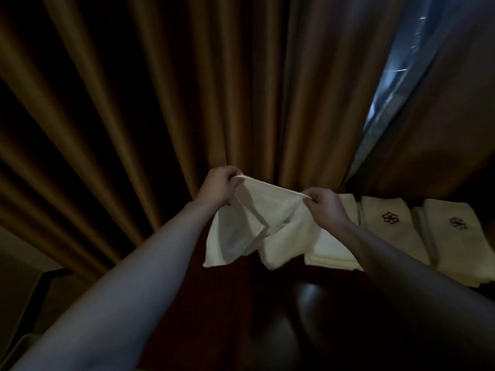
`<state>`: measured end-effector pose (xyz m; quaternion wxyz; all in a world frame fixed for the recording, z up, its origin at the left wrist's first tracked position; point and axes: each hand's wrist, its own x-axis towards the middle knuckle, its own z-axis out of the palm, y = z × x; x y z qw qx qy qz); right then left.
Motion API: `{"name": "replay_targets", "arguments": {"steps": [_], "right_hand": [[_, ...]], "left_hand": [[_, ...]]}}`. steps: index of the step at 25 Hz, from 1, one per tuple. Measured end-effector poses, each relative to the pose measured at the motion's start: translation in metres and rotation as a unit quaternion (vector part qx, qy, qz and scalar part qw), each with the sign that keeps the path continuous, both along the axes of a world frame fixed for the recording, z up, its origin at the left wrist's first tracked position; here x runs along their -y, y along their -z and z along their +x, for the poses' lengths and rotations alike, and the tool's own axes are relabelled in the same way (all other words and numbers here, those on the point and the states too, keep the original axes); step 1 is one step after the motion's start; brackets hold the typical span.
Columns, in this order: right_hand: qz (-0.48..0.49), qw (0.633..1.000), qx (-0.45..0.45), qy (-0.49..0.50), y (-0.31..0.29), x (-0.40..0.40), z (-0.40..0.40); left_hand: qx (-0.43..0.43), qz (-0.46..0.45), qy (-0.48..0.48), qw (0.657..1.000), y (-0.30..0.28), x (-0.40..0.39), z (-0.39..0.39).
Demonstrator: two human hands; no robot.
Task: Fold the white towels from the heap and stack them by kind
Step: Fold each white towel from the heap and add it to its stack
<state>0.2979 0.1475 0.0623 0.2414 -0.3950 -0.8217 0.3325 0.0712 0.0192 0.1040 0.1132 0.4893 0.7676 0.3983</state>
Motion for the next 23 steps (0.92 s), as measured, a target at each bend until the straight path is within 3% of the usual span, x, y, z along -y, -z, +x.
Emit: {"name": "replay_targets", "arguments": {"steps": [3,5,7,11,14,16,19,23], "right_hand": [[0.044,0.998,0.033,0.027,-0.02,0.005,0.038],[0.077,0.992,0.083,0.051,-0.026,0.008,0.063],[0.101,0.983,0.14,0.053,-0.026,0.012,0.088],[0.124,0.972,0.19,0.06,-0.017,0.03,0.131],[0.091,0.981,0.128,0.111,-0.008,0.04,0.145],[-0.028,0.986,0.064,0.15,-0.007,0.048,0.146],[-0.172,0.965,-0.047,0.191,-0.005,0.066,0.145],[-0.04,0.974,-0.042,0.221,-0.019,0.083,0.138]], "left_hand": [[0.222,0.027,-0.068,0.972,-0.014,0.005,0.053],[0.287,0.041,-0.079,0.954,-0.021,0.008,0.081],[0.23,0.024,-0.062,0.971,-0.028,0.01,0.102],[0.012,-0.007,0.01,1.0,-0.052,0.019,0.142],[-0.055,0.018,0.029,0.998,-0.072,0.03,0.156],[-0.066,0.041,0.017,0.997,-0.081,0.039,0.152],[-0.062,0.062,-0.015,0.996,-0.084,0.058,0.131],[-0.166,-0.026,0.017,0.986,-0.073,0.088,0.082]]}}
